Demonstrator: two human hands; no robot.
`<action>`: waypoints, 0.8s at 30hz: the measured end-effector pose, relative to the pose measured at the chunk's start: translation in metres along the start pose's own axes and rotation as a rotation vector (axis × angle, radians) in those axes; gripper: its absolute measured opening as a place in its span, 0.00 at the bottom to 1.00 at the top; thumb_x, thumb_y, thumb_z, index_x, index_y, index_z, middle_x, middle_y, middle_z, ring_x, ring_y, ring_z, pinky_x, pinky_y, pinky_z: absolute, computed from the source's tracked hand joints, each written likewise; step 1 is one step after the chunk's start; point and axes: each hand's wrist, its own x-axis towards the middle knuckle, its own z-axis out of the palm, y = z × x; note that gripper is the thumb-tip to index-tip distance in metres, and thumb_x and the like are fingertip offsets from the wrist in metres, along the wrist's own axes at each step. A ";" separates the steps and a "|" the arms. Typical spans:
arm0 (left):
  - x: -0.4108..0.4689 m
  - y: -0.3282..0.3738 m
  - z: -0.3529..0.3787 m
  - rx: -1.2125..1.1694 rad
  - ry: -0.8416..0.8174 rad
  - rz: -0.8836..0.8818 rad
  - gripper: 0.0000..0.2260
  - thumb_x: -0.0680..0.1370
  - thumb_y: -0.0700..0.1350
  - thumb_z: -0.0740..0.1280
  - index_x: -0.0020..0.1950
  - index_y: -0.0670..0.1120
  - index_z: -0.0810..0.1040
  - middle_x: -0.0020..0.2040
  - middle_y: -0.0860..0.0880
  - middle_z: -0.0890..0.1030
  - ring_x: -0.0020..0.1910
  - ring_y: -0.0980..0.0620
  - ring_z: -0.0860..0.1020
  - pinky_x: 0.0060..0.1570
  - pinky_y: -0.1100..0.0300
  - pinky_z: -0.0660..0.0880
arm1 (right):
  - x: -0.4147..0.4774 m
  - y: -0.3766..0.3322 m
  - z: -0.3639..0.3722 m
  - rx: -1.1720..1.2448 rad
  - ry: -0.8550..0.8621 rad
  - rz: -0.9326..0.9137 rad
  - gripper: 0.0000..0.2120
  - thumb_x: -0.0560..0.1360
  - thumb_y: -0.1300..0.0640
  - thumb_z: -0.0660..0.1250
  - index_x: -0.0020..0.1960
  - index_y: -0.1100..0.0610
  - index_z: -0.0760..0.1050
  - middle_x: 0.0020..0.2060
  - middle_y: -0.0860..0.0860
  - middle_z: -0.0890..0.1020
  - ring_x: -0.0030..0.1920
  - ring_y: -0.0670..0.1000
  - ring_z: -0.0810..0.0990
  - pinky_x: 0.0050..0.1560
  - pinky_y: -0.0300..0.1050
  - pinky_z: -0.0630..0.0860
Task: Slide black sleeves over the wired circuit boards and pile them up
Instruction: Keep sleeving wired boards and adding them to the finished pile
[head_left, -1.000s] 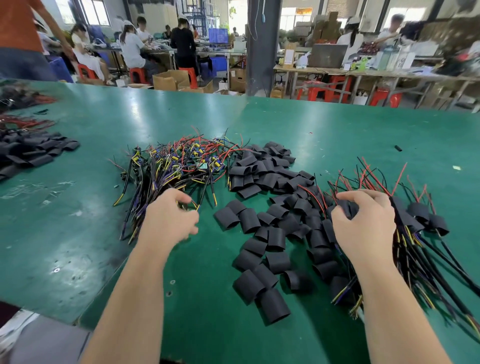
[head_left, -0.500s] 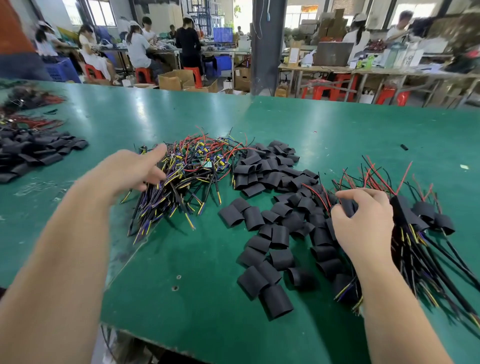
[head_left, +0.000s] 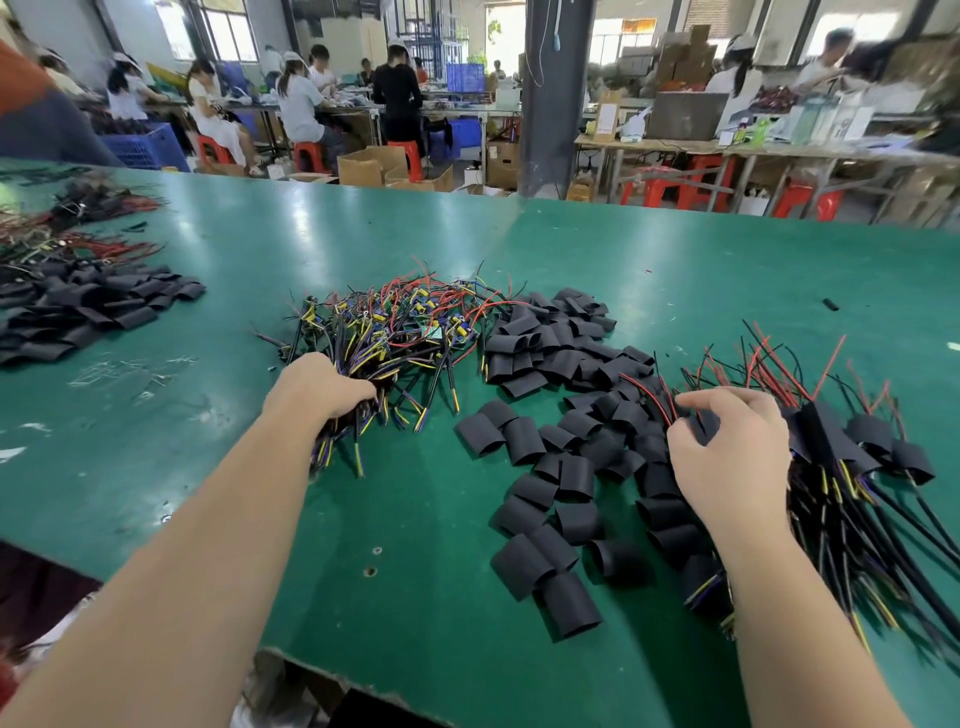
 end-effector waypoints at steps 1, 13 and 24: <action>0.001 0.000 0.000 -0.022 0.016 0.013 0.17 0.68 0.53 0.73 0.35 0.42 0.70 0.38 0.43 0.77 0.38 0.43 0.73 0.42 0.56 0.71 | 0.000 0.000 0.000 0.004 0.000 -0.002 0.10 0.74 0.63 0.67 0.53 0.55 0.80 0.58 0.54 0.74 0.62 0.58 0.70 0.63 0.60 0.67; -0.057 0.015 0.001 -0.169 0.520 0.337 0.14 0.78 0.42 0.64 0.59 0.40 0.65 0.55 0.37 0.75 0.50 0.34 0.77 0.40 0.50 0.65 | 0.000 -0.001 0.002 0.003 -0.001 -0.028 0.10 0.74 0.62 0.66 0.53 0.55 0.80 0.58 0.54 0.74 0.61 0.57 0.70 0.61 0.54 0.68; -0.095 0.014 0.040 0.216 -0.038 0.226 0.44 0.63 0.72 0.69 0.61 0.40 0.61 0.62 0.42 0.68 0.62 0.40 0.71 0.58 0.47 0.71 | -0.001 0.001 0.002 0.031 -0.035 0.001 0.11 0.74 0.61 0.67 0.54 0.53 0.79 0.57 0.52 0.72 0.61 0.57 0.71 0.60 0.53 0.71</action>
